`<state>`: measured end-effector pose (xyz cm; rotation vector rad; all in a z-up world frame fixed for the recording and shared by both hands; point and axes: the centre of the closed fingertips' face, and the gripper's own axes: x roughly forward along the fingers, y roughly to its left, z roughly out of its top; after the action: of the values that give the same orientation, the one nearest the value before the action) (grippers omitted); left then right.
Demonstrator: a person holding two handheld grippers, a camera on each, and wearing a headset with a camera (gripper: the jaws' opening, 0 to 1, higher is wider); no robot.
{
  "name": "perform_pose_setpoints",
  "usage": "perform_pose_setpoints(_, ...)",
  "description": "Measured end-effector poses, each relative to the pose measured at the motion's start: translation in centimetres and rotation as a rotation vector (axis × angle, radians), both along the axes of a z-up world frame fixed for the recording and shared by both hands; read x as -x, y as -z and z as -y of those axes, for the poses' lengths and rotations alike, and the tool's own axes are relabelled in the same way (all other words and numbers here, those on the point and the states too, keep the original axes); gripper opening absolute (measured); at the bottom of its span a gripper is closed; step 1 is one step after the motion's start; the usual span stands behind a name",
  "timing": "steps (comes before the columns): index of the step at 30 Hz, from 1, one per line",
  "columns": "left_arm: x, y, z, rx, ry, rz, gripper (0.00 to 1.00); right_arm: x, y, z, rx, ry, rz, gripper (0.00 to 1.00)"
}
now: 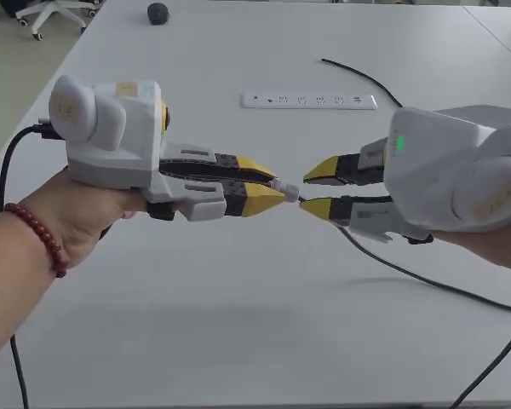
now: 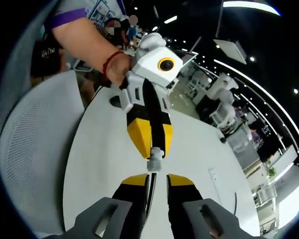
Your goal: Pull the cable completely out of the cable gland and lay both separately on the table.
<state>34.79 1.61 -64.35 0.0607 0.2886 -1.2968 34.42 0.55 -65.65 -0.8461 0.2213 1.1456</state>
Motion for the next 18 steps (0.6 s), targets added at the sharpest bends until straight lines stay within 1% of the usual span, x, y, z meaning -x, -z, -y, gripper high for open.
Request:
perform_pose_setpoints(1, -0.02, 0.02, 0.0, -0.001, 0.0, -0.001, 0.16, 0.06, 0.05, -0.05, 0.0, -0.002, -0.007, 0.08)
perform_pose_setpoints(2, -0.04, 0.01, 0.01, 0.001, 0.0, -0.002, 0.16, 0.06, 0.07, -0.08, 0.002, -0.003, -0.004, 0.07)
perform_pose_setpoints(11, -0.07, 0.0, 0.03, 0.007, 0.001, -0.003, 0.16, 0.18, 0.53, -0.26, 0.018, -0.011, -0.014, 0.04)
perform_pose_setpoints(13, -0.05, 0.03, 0.01, 0.005, 0.001, -0.003, 0.16, 0.16, 0.53, -0.27, 0.022, -0.015, -0.007, 0.02)
perform_pose_setpoints(14, -0.03, 0.05, 0.01, 0.007, 0.002, -0.005, 0.16, 0.22, 0.57, -0.29, 0.023, -0.015, -0.012, 0.01)
perform_pose_setpoints(17, -0.07, 0.08, -0.03, 0.006, 0.001, -0.005, 0.16, 0.25, 0.68, -0.31, 0.028, -0.019, -0.01, 0.0)
perform_pose_setpoints(18, -0.09, 0.08, -0.04, 0.006, 0.0, -0.003, 0.16, 0.23, 0.68, -0.28, 0.033, -0.021, -0.002, 0.0)
